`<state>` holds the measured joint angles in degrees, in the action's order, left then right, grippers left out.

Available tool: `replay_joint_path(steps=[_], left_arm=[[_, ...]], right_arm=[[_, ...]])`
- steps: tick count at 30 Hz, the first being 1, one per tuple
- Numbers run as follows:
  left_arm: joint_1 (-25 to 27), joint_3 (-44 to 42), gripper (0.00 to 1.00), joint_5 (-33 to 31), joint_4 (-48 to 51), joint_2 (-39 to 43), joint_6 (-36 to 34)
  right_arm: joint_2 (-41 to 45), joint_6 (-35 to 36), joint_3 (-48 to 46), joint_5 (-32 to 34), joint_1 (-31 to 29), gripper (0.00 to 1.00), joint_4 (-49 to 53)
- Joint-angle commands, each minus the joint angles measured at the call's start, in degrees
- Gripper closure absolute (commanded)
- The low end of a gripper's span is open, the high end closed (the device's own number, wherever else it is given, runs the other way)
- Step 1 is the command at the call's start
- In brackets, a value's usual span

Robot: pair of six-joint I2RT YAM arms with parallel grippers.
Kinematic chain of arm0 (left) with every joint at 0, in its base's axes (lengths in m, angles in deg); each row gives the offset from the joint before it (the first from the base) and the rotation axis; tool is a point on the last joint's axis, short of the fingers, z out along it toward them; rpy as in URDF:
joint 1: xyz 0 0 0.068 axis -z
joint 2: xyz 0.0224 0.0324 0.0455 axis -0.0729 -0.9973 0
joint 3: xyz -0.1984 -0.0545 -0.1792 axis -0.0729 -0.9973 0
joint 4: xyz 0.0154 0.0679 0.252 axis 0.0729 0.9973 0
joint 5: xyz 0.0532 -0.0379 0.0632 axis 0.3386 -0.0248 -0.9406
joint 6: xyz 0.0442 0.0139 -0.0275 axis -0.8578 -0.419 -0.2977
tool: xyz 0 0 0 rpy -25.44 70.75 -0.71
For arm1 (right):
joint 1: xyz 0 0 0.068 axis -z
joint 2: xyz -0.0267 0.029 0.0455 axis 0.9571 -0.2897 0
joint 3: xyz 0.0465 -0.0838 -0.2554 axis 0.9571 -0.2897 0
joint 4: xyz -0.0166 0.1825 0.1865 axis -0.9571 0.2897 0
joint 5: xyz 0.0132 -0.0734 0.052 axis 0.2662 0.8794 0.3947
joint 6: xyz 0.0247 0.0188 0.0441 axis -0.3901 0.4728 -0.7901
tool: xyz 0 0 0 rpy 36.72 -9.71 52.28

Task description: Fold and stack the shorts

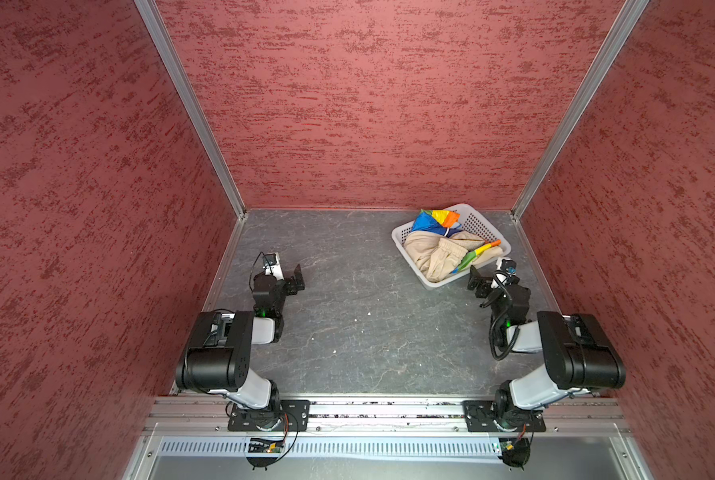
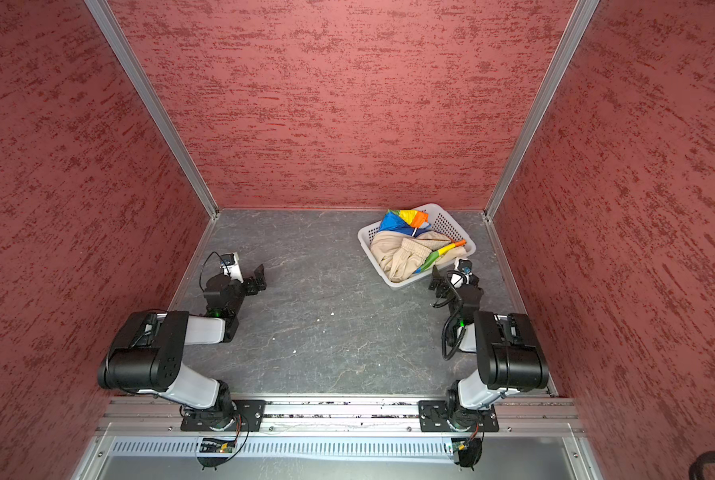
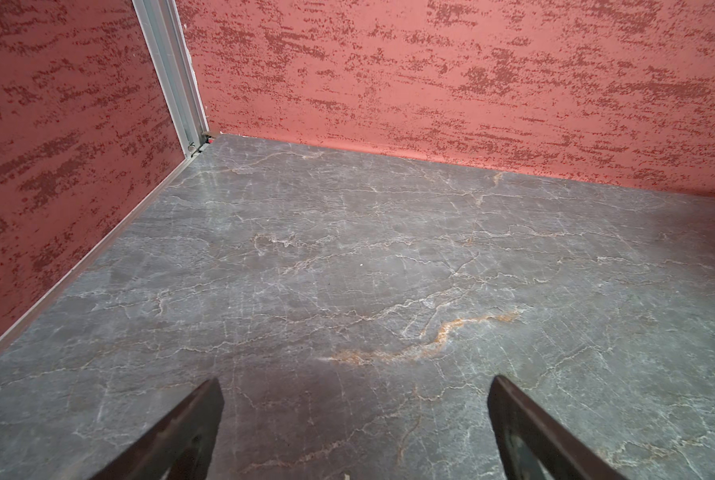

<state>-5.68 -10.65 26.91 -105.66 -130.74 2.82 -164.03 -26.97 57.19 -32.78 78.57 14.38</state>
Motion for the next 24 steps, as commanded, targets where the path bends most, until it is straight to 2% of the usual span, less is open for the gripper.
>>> replay_joint_path(steps=[1, 3, 4, 5, 6, 8, 10, 12, 14, 17, 20, 22, 24], left_arm=[[2.42, 2.04, 0.01, -3.53, 4.33, 3.37, -2.75], [6.41, 5.49, 0.01, -12.56, 13.99, 8.58, -4.58], [7.70, 7.23, 0.00, -16.01, 17.35, 10.36, -4.72], [8.51, 9.23, 0.00, -20.12, 20.38, 12.31, -1.94], [8.74, 10.78, 0.00, -23.33, 22.92, 13.92, 2.62], [9.10, 16.13, 0.01, -30.19, 35.61, 17.20, 16.96], [9.40, 21.84, 0.01, -33.62, 47.97, 19.52, 27.39], [9.36, 26.31, 0.01, -34.45, 59.29, 21.87, 34.31], [8.97, 27.95, 0.00, -33.00, 63.92, 24.44, 36.39], [5.64, 27.60, 0.00, -23.78, 65.13, 27.38, 35.19], [1.04, 28.00, 0.01, -13.71, 67.99, 28.39, 35.66], [-1.69, 28.81, 0.10, -7.45, 70.36, 28.30, 34.93], [-2.55, 29.08, 0.18, -4.50, 71.61, 28.31, 34.05]], right_arm=[[7.16, -2.04, 3.55, 9.66, -0.86, 0.01, 9.63], [13.90, -4.39, 7.66, 14.93, -1.03, 0.01, 20.79], [16.28, -5.89, 8.71, 16.39, -1.06, 0.01, 22.68], [18.61, -6.50, 10.02, 16.74, -1.13, 0.01, 24.57], [19.94, -6.76, 12.11, 17.61, -1.59, 0.01, 28.20], [19.96, -7.86, 20.58, 20.71, -3.18, 0.01, 43.11], [17.12, -9.49, 28.35, 21.62, -4.89, 0.01, 55.93], [14.63, -9.49, 32.37, 22.56, -8.20, 0.01, 62.61], [12.92, -6.16, 32.94, 23.74, -13.75, 0.03, 63.11], [9.63, -4.50, 34.65, 25.68, -20.55, 0.11, 64.96], [5.75, -7.43, 38.98, 19.47, -22.56, 0.27, 69.24], [1.64, -9.15, 41.97, 16.37, -24.08, 0.36, 71.43], [-1.06, -9.43, 43.92, 15.88, -25.93, 0.40, 71.91]])
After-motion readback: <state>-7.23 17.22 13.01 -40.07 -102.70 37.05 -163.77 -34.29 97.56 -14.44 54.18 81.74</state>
